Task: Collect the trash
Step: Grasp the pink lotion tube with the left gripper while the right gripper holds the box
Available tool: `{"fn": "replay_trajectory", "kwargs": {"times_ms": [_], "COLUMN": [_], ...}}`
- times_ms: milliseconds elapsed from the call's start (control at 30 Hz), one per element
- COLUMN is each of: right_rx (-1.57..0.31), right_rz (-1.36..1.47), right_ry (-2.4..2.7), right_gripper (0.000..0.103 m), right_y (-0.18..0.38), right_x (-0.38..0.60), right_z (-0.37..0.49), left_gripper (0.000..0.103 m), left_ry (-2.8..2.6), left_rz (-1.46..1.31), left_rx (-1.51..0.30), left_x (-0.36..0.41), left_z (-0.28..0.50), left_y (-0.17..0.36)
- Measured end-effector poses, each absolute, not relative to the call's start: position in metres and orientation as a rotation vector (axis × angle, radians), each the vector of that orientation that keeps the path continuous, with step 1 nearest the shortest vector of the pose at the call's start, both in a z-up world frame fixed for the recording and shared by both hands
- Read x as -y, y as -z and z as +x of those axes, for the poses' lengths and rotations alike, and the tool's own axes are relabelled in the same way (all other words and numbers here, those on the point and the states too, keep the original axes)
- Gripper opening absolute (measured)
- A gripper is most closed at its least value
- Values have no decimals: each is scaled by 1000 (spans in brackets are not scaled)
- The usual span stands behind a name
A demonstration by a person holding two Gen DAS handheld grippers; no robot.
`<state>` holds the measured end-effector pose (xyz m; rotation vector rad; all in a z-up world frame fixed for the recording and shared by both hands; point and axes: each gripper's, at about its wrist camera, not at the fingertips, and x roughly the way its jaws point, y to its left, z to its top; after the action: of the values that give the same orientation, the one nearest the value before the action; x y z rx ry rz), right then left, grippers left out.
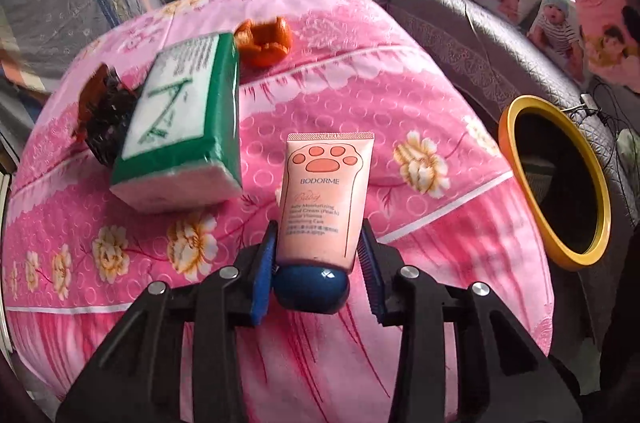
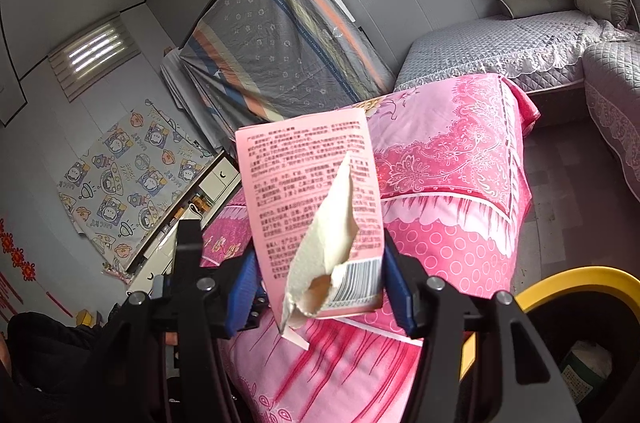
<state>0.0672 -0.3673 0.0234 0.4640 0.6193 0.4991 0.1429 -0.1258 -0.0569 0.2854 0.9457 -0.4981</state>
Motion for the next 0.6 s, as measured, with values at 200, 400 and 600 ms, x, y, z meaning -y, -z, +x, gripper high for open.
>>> {"fn": "replay_trajectory", "kwargs": {"times_ms": [200,400,600], "right_rx": [-566,-522,-500], "right_rz": [543,555,528], "right_ry": [-402,-237,-13], "right_gripper": [53,53,53], "right_y": [-14,-5,8], "right_x": [401,433,457], "right_z": [50,14,-22], "left_gripper": [36,36,36], "left_ry": [516,618,710], "left_rz": [340,391,438], "left_rx": [-789,-693,-640], "left_x": [161,222,279], "left_z": [132,118,101], "left_y": [11,-10,-12]}}
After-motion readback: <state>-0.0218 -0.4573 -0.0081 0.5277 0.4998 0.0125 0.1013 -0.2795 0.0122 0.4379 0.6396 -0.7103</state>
